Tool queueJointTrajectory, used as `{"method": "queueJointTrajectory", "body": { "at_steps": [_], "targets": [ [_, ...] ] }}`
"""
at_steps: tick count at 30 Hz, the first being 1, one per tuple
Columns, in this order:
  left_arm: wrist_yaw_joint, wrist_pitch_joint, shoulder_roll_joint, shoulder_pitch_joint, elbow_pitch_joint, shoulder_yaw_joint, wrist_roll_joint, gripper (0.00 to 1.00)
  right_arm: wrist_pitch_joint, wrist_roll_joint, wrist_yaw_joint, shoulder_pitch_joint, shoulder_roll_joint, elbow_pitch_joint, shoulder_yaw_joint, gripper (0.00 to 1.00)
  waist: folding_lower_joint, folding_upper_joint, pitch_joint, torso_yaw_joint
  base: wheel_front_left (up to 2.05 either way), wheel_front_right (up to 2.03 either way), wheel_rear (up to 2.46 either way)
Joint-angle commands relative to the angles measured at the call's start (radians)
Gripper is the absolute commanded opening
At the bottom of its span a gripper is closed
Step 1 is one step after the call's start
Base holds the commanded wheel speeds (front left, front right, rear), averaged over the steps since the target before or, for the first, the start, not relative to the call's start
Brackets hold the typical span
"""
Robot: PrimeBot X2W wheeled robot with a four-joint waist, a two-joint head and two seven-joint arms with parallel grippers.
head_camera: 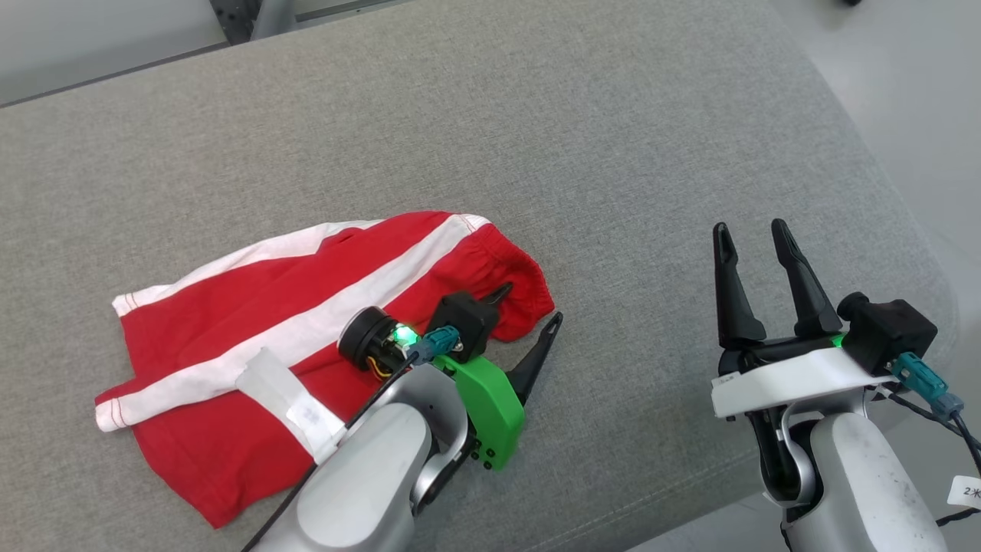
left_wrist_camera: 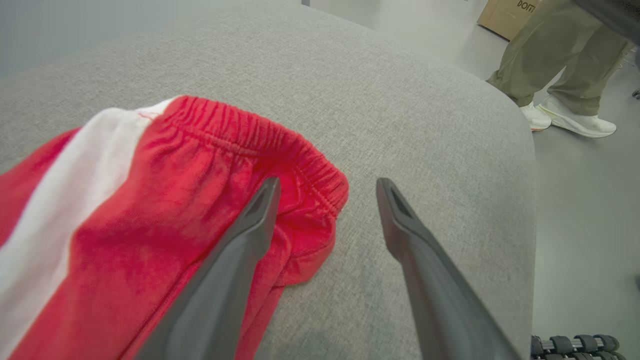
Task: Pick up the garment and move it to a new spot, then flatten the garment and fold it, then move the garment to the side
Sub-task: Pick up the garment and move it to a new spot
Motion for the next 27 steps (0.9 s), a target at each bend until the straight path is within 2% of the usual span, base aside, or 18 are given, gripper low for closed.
{"method": "queueJointTrajectory", "body": {
  "at_steps": [1,5,10,18,19,27],
  "targets": [
    [-0.004,-0.010,0.001,0.021,-0.014,-0.009,-0.019,1.00,-0.005,-0.009,0.000,0.007,-0.001,0.004,-0.003,1.00,0.0001,0.0000,-0.038,0.038,0.00,0.00,0.00],
    [0.001,-0.041,0.018,0.049,-0.055,-0.010,-0.023,1.00,-0.005,-0.020,0.000,0.017,-0.001,0.010,-0.003,1.00,0.0001,0.0000,-0.068,0.066,0.00,0.00,0.00],
    [0.082,-0.127,0.048,0.111,-0.146,0.051,-0.034,1.00,-0.006,-0.041,0.000,0.033,-0.001,0.020,-0.007,1.00,0.0001,0.0000,-0.113,0.114,0.00,0.00,0.00],
    [0.204,-0.225,0.121,0.174,-0.224,0.220,-0.082,1.00,0.013,-0.064,0.000,0.054,-0.001,0.017,-0.031,1.00,0.0001,0.0000,-0.167,0.182,0.00,0.00,0.00],
    [0.226,-0.238,0.143,0.189,-0.230,0.262,-0.091,1.00,0.019,-0.070,0.000,0.059,-0.001,0.017,-0.040,1.00,0.0001,0.0000,-0.178,0.193,0.00,0.00,0.00],
    [0.288,-0.265,0.228,0.284,-0.268,0.400,-0.126,1.00,0.038,-0.092,0.000,0.082,-0.001,0.018,-0.057,1.00,0.0001,0.0000,-0.212,0.238,0.00,0.00,0.00]
  ]
}}
